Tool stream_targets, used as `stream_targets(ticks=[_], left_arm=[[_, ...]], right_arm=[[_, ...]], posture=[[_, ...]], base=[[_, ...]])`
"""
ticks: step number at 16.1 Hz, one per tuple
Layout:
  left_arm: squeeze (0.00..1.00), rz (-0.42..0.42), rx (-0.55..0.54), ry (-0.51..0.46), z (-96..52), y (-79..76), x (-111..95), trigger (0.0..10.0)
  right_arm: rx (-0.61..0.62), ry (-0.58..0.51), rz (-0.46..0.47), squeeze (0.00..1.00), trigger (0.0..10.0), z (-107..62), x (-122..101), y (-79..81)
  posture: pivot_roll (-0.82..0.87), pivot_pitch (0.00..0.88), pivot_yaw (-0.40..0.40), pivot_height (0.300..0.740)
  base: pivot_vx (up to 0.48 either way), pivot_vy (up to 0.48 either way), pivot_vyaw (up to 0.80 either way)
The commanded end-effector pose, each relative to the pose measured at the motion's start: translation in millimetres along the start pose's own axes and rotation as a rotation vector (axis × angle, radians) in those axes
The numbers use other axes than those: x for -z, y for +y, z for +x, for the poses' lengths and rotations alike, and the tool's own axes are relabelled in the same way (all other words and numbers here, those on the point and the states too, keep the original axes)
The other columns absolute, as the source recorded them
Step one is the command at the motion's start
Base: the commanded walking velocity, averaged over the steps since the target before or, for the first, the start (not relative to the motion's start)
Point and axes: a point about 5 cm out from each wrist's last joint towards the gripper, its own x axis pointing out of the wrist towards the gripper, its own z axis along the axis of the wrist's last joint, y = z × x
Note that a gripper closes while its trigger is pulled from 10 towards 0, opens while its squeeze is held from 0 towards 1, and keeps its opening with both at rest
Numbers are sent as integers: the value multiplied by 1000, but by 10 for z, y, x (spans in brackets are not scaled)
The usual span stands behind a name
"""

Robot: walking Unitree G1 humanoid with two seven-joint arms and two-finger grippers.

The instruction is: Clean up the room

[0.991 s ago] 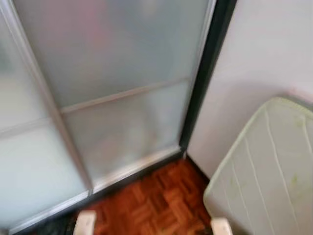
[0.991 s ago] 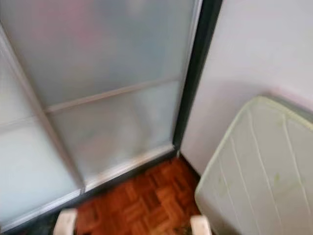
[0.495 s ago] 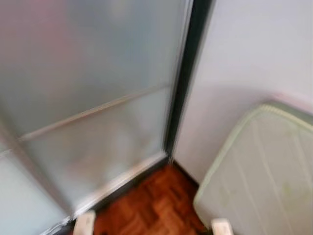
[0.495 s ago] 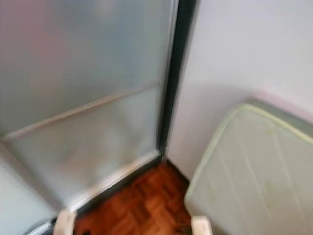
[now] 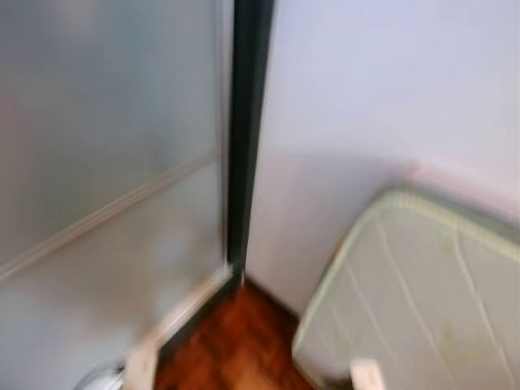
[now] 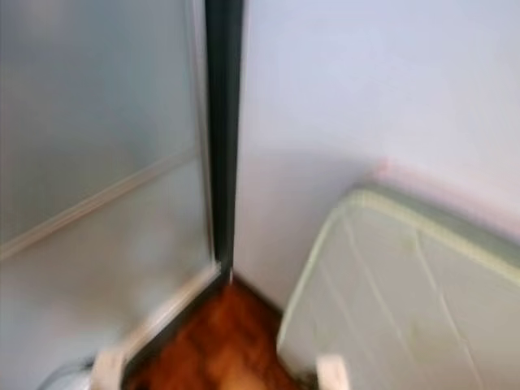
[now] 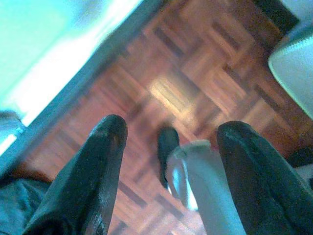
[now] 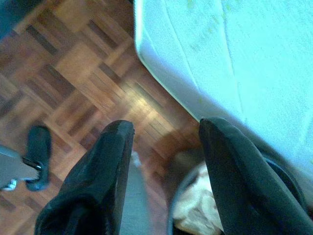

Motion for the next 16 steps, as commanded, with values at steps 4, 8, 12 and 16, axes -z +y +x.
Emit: stream_targets(ticks=[4, 8, 12, 16], left_arm=[[0, -8, 22, 2, 18, -84, -9, 10000], [0, -8, 15, -3, 18, -82, -12, 10000], [0, -2, 13, -3, 15, -64, -15, 10000], [0, 3, 13, -3, 14, -55, -18, 10000]], right_arm=[[32, 16, -3, 0, 10000, -18, 56, -127], [30, 16, 2, 0, 10000, -18, 56, -129], [12, 15, 23, 0, 10000, -18, 59, -100], [7, 7, 27, 0, 10000, -16, 46, -95]], posture=[[9, 34, -41, 740], [1, 36, -41, 740], [0, 41, -35, 740], [0, 43, -29, 740]], base=[[340, 0, 0], [228, 0, 0], [0, 0, 0], [0, 0, 0]])
